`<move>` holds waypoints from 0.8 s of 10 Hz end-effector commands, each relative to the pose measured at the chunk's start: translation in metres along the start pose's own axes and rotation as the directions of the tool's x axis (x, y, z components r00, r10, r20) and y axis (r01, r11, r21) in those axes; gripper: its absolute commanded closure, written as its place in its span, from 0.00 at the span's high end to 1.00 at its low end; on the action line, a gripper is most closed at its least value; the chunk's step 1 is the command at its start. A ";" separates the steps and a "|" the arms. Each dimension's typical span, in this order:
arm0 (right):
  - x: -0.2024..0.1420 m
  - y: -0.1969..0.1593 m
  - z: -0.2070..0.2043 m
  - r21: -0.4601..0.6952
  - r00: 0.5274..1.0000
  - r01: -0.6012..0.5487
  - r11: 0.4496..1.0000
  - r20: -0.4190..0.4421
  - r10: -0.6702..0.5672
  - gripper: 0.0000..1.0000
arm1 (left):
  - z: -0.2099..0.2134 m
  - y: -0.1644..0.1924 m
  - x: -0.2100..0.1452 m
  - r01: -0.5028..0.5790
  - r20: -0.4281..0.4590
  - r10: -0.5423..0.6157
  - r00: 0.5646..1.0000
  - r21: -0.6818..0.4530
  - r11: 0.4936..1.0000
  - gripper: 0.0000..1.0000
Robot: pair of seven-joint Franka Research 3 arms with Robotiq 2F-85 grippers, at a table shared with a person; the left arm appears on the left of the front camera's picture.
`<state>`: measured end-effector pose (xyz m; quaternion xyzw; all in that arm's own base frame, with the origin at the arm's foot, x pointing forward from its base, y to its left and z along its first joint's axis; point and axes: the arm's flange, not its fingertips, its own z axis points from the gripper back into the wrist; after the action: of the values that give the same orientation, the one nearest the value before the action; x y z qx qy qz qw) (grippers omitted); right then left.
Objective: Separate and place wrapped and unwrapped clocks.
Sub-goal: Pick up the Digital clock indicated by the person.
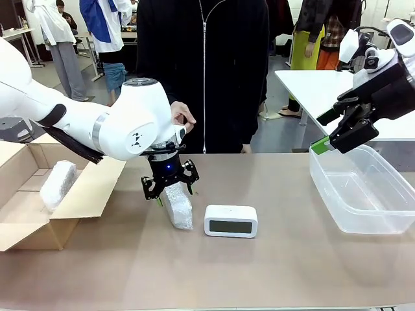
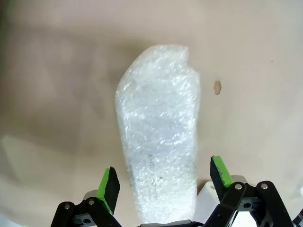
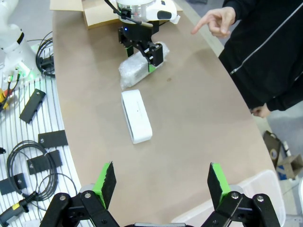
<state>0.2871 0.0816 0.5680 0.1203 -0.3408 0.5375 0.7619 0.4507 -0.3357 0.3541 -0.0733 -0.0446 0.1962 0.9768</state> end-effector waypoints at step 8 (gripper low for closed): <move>0.000 0.000 -0.002 0.022 1.000 0.015 1.000 0.017 -0.015 1.00 | -0.007 -0.016 -0.004 -0.066 0.098 0.059 0.993 0.061 0.996 0.45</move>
<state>0.2871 0.0816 0.5680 0.1203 -0.3408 0.5375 0.7619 0.4508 -0.3412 0.3517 -0.0472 -0.0698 0.2117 0.9737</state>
